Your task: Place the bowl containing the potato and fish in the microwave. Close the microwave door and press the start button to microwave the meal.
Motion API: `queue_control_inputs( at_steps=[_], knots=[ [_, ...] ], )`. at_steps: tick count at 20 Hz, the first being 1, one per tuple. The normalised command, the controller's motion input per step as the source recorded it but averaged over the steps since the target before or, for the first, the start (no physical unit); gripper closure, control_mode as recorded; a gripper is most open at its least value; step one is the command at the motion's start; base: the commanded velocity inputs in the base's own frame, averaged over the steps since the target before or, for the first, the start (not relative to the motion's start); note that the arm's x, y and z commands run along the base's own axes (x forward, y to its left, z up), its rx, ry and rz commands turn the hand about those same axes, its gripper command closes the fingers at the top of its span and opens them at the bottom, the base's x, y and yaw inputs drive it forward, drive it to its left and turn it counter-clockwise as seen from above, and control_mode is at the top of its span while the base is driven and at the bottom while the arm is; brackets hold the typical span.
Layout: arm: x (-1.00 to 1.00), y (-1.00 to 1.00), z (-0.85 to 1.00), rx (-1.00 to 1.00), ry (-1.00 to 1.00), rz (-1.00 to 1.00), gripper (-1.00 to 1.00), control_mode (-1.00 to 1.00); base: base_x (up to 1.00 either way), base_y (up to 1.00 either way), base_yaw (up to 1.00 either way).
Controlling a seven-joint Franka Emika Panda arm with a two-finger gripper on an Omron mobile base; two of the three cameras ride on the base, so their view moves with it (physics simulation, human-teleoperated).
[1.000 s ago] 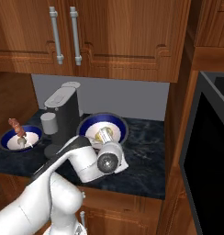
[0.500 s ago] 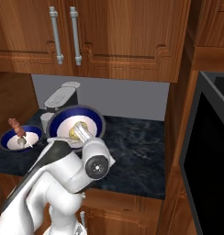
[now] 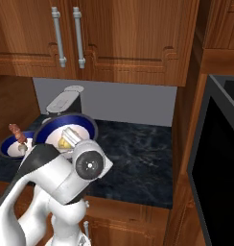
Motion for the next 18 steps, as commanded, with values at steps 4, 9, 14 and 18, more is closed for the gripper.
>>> queue_control_inputs(
  at_steps=[4, 9, 14, 18],
  knots=[
    [0.06, 0.2, 0.0, -0.05, 0.0, -0.1, 1.0, -1.0, 0.0, 0.0, 0.0],
    [0.0, 0.0, 0.0, 0.0, 0.0, 0.0, 1.0, 1.0, -0.05, 0.0, -0.01],
    [0.0, 0.0, 0.0, 0.0, 0.0, 0.0, 1.0, 1.0, -0.83, 0.1, -0.02],
    [0.0, 0.0, 0.0, 0.0, 0.0, 0.0, 1.0, 1.0, -0.9, 0.26, -0.09]
  ],
)
